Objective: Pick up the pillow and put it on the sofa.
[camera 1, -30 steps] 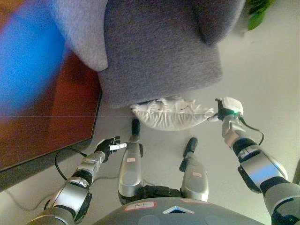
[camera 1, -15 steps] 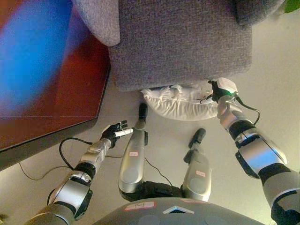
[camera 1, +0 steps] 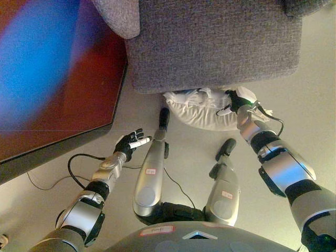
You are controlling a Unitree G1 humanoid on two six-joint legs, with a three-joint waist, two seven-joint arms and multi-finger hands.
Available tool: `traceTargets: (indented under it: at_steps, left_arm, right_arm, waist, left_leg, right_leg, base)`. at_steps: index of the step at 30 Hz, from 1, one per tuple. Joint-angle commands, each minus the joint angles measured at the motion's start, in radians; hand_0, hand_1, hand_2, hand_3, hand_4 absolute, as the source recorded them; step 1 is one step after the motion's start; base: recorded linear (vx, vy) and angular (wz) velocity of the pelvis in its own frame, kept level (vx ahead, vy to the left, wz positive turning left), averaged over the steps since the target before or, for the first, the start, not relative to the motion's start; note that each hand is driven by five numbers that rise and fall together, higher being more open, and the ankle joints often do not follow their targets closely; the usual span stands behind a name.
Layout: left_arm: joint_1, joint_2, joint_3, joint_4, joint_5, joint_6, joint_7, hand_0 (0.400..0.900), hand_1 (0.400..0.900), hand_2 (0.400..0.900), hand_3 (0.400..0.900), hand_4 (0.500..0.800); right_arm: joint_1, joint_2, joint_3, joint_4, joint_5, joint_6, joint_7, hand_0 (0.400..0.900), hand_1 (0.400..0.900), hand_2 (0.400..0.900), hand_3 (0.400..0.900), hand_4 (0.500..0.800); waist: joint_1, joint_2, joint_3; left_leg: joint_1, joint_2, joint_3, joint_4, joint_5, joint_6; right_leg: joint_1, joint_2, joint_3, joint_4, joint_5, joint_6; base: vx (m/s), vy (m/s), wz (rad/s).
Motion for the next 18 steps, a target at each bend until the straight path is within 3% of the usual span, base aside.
traceTargets:
  at_steps: [1,8,18]
  left_arm:
    - [-0.015,0.003,-0.023,-0.027,-0.045,-0.04,0.016,0.9,0.9,0.9,0.9,0.8]
    - [-0.012,-0.004,-0.049,-0.106,-0.119,-0.085,0.011,0.9,0.9,0.9,0.9,0.8]
    - [0.041,0.022,-0.064,-0.238,-0.235,-0.171,-0.013,0.9,0.9,0.9,0.9,0.8]
  right_arm:
    - [-0.092,-0.052,0.024,-0.024,-0.012,0.017,0.006,0.9,0.9,0.9,0.9,0.8]
    - [-0.179,-0.08,0.059,-0.024,-0.057,0.047,0.025,0.9,0.9,0.9,0.9,0.8]
    - [-0.364,-0.128,0.146,-0.028,-0.138,0.163,0.156,0.9,0.9,0.9,0.9,0.8]
  waist:
    - [0.015,0.035,0.029]
    - [0.031,0.068,0.029]
    - [0.088,0.125,0.029]
  left_leg:
    - [-0.06,0.022,-0.062,0.035,-0.017,-0.021]
    - [-0.155,0.005,-0.074,0.046,-0.005,-0.011]
    - [-0.315,-0.013,-0.119,0.04,0.036,0.001]
  right_leg:
    - [-0.142,-0.048,0.068,0.108,0.037,-0.013]
    - [-0.273,-0.043,0.082,0.173,0.035,-0.019]
    - [-0.47,-0.043,0.11,0.263,0.009,-0.029]
  base:
    - [0.01,0.027,0.07]
    - [0.01,0.047,0.09]
    - [-0.01,0.048,0.08]
